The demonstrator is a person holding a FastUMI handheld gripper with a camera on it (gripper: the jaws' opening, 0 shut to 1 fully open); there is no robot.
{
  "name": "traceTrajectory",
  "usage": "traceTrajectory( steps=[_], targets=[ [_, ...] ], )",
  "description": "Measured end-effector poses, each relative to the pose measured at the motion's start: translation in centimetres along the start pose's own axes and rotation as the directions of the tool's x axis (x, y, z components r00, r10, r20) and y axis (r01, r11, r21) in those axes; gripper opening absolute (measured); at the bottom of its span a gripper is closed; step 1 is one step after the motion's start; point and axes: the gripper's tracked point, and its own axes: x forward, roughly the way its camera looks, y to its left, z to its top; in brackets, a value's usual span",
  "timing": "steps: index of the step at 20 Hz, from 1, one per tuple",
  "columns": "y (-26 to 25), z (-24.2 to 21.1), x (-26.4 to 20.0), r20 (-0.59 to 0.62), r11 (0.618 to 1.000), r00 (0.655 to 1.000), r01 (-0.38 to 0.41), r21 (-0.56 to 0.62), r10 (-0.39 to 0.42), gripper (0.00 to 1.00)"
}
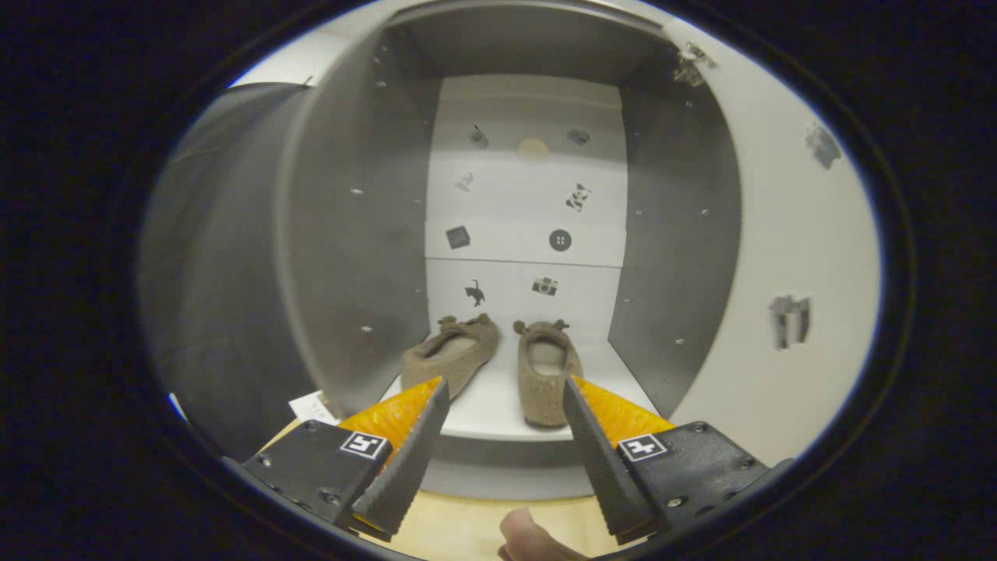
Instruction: Open the shoe cabinet door, grab the shoes and put them into the shoe cabinet, then close the shoe cabinet door.
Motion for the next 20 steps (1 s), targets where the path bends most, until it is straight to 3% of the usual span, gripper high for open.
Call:
traceTrajectory(
  steps=[4,9,13,17,20],
  targets=[
    [-0.6,-0.4,-9.3,0.039,1.000,0.999,0.026,-0.003,-0.026,1.00],
    [-1.8,0.1,-20.9,0.080,1.000,0.997,-0.023,0.001,0.023,1.00],
    [-4.7,1.1,-29.0,0.144,0.991,0.987,-0.088,0.097,0.074,1.00],
    [-11.4,2.0,-35.0,0.209,0.995,0.977,-0.059,0.080,0.041,1.00],
    [-17.5,2.3,-37.5,0.247,0.997,0.968,0.028,0.078,-0.047,1.00]
  ],
)
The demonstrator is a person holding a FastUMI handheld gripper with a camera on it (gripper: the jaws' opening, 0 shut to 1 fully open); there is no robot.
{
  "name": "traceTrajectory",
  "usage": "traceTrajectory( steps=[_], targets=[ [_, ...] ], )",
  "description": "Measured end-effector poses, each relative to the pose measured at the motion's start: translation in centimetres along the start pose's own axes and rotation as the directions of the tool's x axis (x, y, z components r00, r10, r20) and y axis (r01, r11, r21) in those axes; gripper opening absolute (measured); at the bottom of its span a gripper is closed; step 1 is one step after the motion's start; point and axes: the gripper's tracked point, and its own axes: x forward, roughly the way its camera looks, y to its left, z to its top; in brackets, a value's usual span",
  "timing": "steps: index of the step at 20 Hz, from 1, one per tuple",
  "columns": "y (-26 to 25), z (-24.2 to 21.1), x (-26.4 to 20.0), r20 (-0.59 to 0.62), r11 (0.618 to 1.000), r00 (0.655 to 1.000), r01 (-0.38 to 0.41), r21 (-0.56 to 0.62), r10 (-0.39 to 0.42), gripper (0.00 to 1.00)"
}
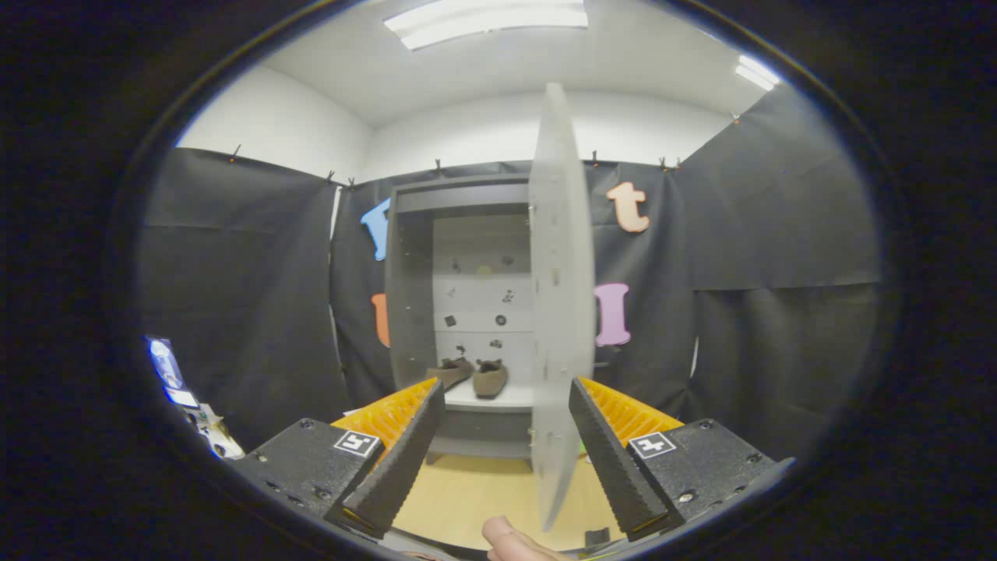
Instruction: Open the shoe cabinet door, grab the shoes and put them into the shoe cabinet, then close the shoe cabinet door.
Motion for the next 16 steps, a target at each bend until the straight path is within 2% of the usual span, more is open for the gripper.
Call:
traceTrajectory(
  steps=[7,12,16],
  targets=[
    [-10.2,-1.5,-1.9,-0.037,0.993,0.997,0.063,-0.102,-0.067,1.00],
    [-17.0,-3.4,-0.3,-0.035,0.990,0.994,0.104,-0.094,-0.107,1.00],
    [-21.6,-5.9,3.3,-0.082,0.980,0.983,0.153,-0.129,-0.165,1.00]
  ],
)
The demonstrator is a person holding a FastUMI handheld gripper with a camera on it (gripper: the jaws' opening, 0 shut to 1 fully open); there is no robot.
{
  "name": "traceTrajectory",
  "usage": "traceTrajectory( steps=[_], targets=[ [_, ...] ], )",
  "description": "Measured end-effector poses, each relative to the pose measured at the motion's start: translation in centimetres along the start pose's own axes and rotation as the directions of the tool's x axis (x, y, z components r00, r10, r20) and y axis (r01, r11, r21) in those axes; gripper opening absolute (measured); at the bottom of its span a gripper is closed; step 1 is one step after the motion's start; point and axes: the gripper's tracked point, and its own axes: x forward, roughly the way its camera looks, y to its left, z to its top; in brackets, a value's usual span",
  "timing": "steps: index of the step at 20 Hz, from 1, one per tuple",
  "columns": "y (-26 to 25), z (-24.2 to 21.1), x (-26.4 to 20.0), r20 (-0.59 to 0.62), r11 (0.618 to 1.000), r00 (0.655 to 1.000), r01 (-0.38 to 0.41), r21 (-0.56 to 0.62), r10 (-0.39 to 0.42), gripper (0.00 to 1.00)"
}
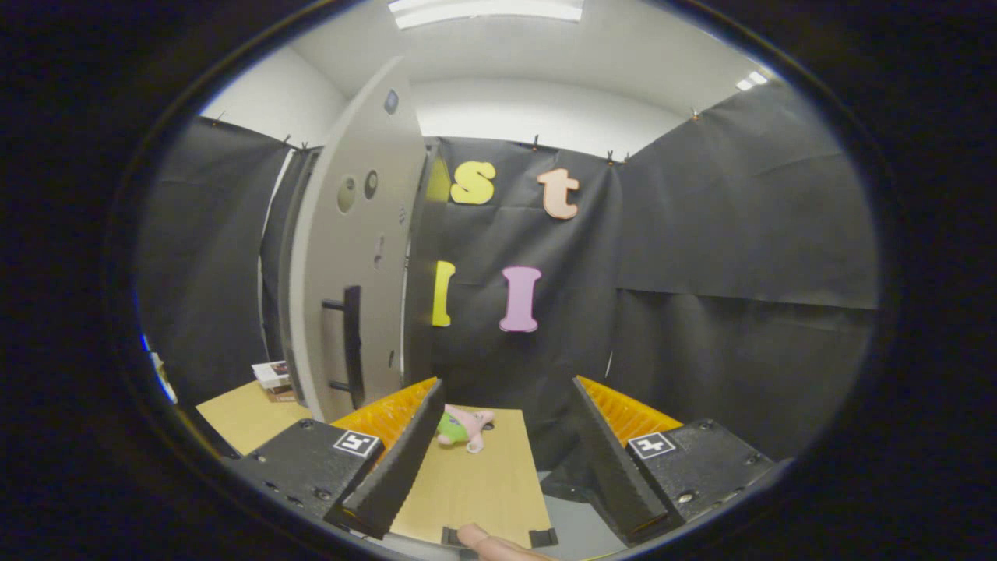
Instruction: Open the shoe cabinet door, grab the shoes and put them into the shoe cabinet, then close the shoe cabinet door.
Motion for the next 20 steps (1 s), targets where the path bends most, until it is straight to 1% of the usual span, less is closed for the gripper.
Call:
traceTrajectory(
  steps=[2,3,4,6,9,13,15,17,18,19,20],
  targets=[
    [-1.5,-0.6,2.6,0.002,0.997,1.000,0.021,-0.069,-0.021,1.00],
    [-2.1,-0.9,3.7,0.008,0.996,0.999,0.038,-0.079,-0.038,1.00],
    [-2.2,-0.8,5.1,0.008,0.996,0.999,0.032,-0.084,-0.032,1.00],
    [-1.1,-0.6,7.1,0.022,0.997,1.000,0.003,-0.075,-0.002,1.00],
    [1.9,-0.4,8.9,0.037,0.997,0.996,-0.074,-0.038,0.076,1.00],
    [6.6,0.5,9.5,0.052,0.985,0.984,-0.168,-0.030,0.169,1.00],
    [8.7,0.7,9.4,0.045,0.979,0.978,-0.202,-0.036,0.203,1.00],
    [11.0,0.7,9.1,0.032,0.973,0.973,-0.229,-0.015,0.229,1.00],
    [11.4,0.8,8.8,0.028,0.976,0.975,-0.219,-0.016,0.219,1.00],
    [11.7,1.3,8.4,0.046,0.979,0.978,-0.201,-0.016,0.202,0.94],
    [12.1,1.5,8.3,0.049,0.982,0.981,-0.188,-0.018,0.188,0.93]
  ],
)
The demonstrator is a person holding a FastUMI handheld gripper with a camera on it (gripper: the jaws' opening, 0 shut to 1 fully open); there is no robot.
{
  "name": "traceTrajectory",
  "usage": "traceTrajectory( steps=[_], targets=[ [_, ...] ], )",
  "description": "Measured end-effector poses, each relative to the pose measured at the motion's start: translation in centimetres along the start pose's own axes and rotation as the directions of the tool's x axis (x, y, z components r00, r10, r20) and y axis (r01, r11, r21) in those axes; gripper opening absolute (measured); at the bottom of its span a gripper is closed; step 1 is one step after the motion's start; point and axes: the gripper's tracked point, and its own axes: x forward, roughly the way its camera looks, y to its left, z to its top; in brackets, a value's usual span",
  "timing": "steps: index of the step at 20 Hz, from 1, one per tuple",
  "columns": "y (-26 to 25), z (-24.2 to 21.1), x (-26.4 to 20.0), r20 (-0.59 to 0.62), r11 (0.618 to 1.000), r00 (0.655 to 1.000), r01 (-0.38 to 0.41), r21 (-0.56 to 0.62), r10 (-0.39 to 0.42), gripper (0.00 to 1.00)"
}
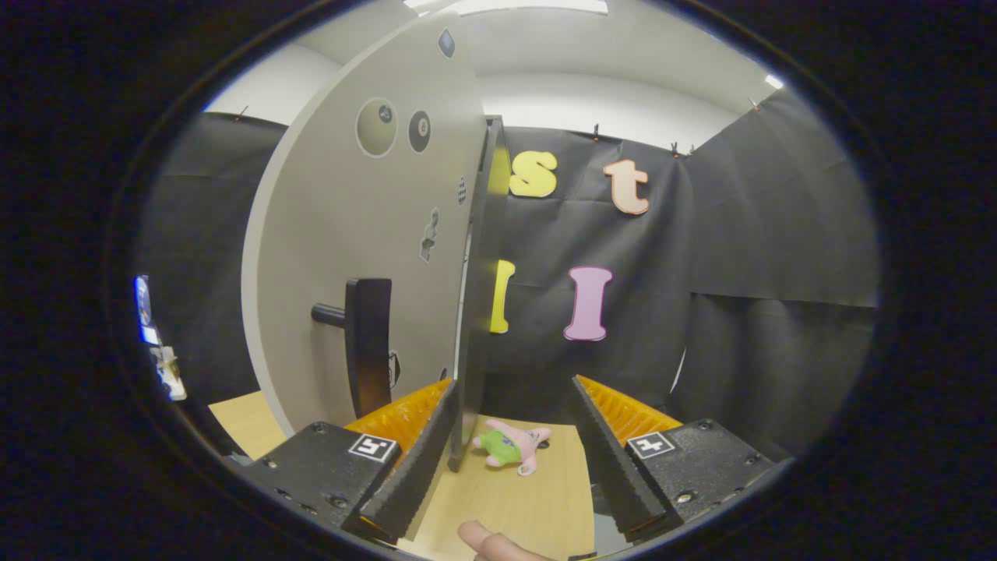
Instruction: Open the shoe cabinet door, grab the shoes and put them into the shoe cabinet, then close the shoe cabinet door.
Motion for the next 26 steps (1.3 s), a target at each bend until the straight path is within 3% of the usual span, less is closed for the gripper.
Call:
traceTrajectory(
  steps=[7,17,26],
  targets=[
    [6.3,0.0,0.2,-0.024,1.000,1.000,-0.017,-0.007,0.016,0.93],
    [16.1,0.9,2.6,0.034,1.000,0.999,-0.025,0.019,0.025,0.93],
    [25.8,-0.7,8.2,-0.035,0.984,0.988,-0.144,0.101,0.148,0.95]
  ],
)
